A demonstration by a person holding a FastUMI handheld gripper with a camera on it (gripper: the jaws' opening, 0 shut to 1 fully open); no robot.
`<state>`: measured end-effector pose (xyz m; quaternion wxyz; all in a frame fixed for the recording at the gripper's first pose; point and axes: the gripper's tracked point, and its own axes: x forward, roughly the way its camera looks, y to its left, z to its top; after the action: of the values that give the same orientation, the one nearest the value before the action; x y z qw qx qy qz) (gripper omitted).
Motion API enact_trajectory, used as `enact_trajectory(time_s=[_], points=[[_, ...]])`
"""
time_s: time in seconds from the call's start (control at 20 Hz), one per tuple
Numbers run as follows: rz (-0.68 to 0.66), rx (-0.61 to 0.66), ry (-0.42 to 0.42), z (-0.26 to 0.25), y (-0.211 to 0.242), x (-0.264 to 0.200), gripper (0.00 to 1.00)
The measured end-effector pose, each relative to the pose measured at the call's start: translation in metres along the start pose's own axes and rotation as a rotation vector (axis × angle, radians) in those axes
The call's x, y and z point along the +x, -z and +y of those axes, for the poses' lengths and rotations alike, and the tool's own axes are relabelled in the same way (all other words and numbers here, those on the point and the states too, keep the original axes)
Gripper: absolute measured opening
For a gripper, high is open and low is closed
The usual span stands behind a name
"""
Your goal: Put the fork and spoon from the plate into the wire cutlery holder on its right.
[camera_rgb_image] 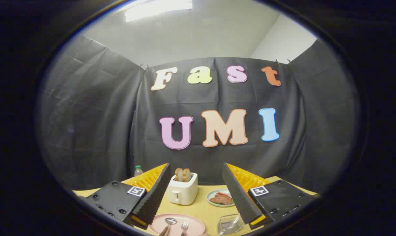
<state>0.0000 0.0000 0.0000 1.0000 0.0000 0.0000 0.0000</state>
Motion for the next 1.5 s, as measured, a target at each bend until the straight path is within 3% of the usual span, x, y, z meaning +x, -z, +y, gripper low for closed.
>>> enact_trajectory(time_s=[1.05,1.5], points=[[0.071,-0.005,-0.048,0.018,0.025,0.019,1.00],[0.221,-0.058,-0.086,0.023,0.081,0.016,1.00]])
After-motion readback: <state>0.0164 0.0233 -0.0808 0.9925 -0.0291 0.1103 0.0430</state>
